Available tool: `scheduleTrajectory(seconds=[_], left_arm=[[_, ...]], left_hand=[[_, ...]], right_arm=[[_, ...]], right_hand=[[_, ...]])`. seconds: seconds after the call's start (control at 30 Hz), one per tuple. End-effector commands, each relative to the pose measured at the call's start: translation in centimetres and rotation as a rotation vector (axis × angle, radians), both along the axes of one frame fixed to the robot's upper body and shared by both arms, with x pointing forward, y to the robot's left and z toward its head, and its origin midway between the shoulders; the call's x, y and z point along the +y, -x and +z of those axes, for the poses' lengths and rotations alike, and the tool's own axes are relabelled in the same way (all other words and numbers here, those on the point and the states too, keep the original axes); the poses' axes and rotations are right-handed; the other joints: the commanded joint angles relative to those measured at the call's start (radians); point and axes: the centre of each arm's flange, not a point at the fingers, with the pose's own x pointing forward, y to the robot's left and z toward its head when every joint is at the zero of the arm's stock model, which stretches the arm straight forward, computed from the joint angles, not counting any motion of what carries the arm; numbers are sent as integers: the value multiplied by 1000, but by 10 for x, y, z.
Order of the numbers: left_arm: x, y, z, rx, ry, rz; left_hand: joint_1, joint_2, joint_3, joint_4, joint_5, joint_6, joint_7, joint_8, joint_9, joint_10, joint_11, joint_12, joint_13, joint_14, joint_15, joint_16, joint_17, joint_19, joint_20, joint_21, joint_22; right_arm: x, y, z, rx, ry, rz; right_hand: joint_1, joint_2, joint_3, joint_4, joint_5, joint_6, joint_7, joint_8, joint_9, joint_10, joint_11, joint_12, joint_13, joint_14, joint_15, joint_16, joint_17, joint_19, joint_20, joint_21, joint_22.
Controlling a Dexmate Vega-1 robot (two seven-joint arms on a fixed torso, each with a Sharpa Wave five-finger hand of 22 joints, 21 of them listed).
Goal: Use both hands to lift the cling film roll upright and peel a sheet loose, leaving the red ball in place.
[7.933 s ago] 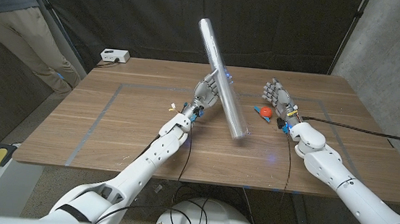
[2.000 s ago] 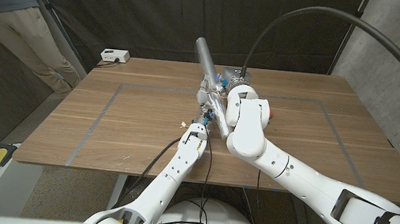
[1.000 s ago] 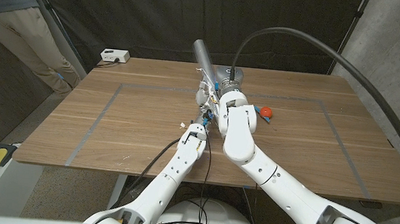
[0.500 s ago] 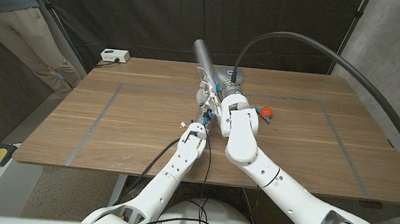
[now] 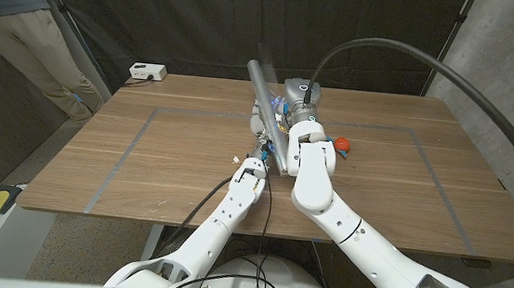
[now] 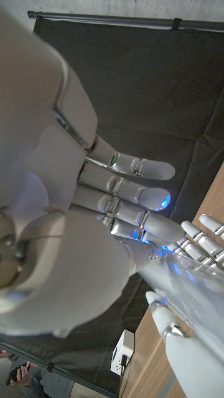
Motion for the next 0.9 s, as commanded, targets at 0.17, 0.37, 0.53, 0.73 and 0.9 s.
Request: scheduleTrajectory(seconds=[0.17, 0.37, 0.53, 0.73, 0.9], left_arm=[[-1, -4, -1, -84, 13, -54], [0, -5, 1, -127, -20, -48], [0, -4, 0, -125, -30, -49], [0, -4, -2, -130, -64, -42], [-1, -5, -6, -134, -109, -38]], left_hand=[[-59, -39, -57, -9, 34, -134, -37, -63, 3, -95, 30, -35, -14, -101, -32, -7, 3, -17, 49, -36, 4], [-71, -48, -74, -13, 42, -163, -44, -76, 2, -136, 32, -41, -21, -141, -22, -9, 1, -33, 78, -53, 4], [-74, -50, -78, -15, 44, -169, -48, -78, 2, -145, 31, -41, -23, -146, -22, -7, 0, -39, 84, -59, 4], [-72, -59, -87, -21, 48, -178, -51, -81, 1, -154, 30, -39, -26, -161, -21, -7, -2, -50, 110, -69, 4], [-69, -66, -99, -29, 53, -199, -50, -87, 1, -178, 37, -41, -31, -185, -14, -8, -3, -72, 128, -85, 5]], right_arm=[[-1, 9, 8, -48, -1, -13], [-2, 12, 7, -49, -10, -13], [-4, 14, 6, -54, -14, -10], [-6, 14, 7, -88, -12, 6], [-8, 15, 6, -184, -14, 41]], right_hand=[[16, 5, 14, -2, 6, 1, 5, 8, 8, 13, -9, 10, 7, 9, -60, 9, 29, -2, -126, 4, -13], [13, 2, 19, -2, 6, 1, 4, 8, 12, 14, -9, 11, 9, 8, -59, 7, 43, -1, -125, 4, -21], [9, 1, 23, 0, 6, 1, 4, 8, 15, 13, -11, 12, 12, 7, -60, 5, 56, -1, -127, 8, -26], [8, -1, 30, -1, 6, 0, 4, 8, 19, 14, -9, 13, 14, 6, -60, 0, 68, -4, -126, 12, -33], [4, 1, 36, 1, 7, 1, 11, 10, 23, 13, -6, 19, 26, 10, -59, 1, 84, -7, -125, 14, -39]])
